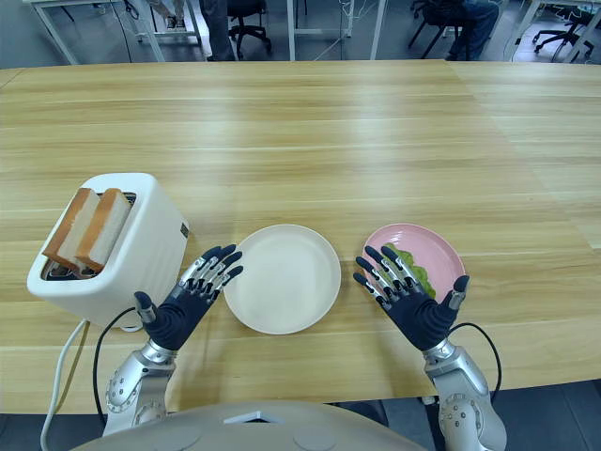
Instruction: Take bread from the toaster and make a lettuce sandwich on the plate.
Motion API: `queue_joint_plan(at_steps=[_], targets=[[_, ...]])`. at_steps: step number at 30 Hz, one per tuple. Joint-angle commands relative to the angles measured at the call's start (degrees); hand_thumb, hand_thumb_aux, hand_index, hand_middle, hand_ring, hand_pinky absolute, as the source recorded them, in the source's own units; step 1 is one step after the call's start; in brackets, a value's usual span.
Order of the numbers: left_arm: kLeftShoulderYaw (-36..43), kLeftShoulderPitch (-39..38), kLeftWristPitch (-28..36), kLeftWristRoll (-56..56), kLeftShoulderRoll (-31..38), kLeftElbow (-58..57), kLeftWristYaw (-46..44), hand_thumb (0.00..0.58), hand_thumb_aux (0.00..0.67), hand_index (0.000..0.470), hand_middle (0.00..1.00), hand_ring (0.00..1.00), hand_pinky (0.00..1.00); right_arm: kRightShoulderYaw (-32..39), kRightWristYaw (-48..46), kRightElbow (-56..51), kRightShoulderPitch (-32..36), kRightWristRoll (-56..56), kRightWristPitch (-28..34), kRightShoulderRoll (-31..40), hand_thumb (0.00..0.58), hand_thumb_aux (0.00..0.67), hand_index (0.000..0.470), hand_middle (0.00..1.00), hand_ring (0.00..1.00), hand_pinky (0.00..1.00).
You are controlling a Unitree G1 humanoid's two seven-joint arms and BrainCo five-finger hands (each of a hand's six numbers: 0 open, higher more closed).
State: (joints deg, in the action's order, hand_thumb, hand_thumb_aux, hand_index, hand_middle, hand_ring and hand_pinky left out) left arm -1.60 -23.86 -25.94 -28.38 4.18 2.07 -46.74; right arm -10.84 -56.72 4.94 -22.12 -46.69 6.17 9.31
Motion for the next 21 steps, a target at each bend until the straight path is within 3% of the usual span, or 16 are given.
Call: queue_joint_plan(at_steps=[1, 4, 7, 13, 15, 17, 21], targets=[[0.4, 1.5, -2.3, 8.9, -0.8, 1.7, 6.4, 0.000, 0.000, 0.000, 0.00, 0.00, 0.00, 0.9, 3.1, -3.4, 1.8, 7.4, -6.7, -2.0, 0.000, 0.000, 0.000, 0.00, 0.00, 0.00], [2.1, 4.3, -0.2, 16.2, -1.4, 12.6, 12.9, 0.000, 0.000, 0.000, 0.00, 0.00, 0.00, 1.9, 11.1, -4.3, 5.2, 13.8, -10.0, -5.3, 0.000, 0.000, 0.000, 0.00, 0.00, 0.00], [0.9, 8.7, 8.0, 21.2, -1.4, 25.9, 20.8, 0.000, 0.000, 0.000, 0.00, 0.00, 0.00, 2.1, 20.2, -2.1, 9.9, 20.4, -12.8, -7.7, 0.000, 0.000, 0.000, 0.00, 0.00, 0.00], [-13.6, 18.1, 24.1, 27.0, 6.7, 41.4, 31.0, 0.000, 0.000, 0.000, 0.00, 0.00, 0.00, 3.3, 28.9, 3.8, 13.5, 31.1, -19.0, -7.1, 0.000, 0.000, 0.000, 0.00, 0.00, 0.00], [-21.6, 19.5, 25.8, 35.5, 13.0, 42.9, 32.8, 0.000, 0.000, 0.000, 0.00, 0.00, 0.00, 4.4, 31.7, 5.2, 13.7, 37.8, -21.3, -5.7, 0.000, 0.000, 0.000, 0.00, 0.00, 0.00], [-26.1, 19.7, 23.5, 53.5, 19.6, 41.2, 37.4, 0.000, 0.000, 0.000, 0.00, 0.00, 0.00, 5.1, 34.3, 6.3, 13.6, 42.3, -23.1, -4.8, 0.000, 0.000, 0.000, 0.00, 0.00, 0.00], [-26.4, 18.3, 24.6, 73.7, 25.0, 34.9, 44.9, 0.000, 0.000, 0.000, 0.00, 0.00, 0.00, 6.3, 39.8, 6.9, 13.6, 50.5, -22.4, -3.2, 0.000, 0.000, 0.000, 0.00, 0.00, 0.00]])
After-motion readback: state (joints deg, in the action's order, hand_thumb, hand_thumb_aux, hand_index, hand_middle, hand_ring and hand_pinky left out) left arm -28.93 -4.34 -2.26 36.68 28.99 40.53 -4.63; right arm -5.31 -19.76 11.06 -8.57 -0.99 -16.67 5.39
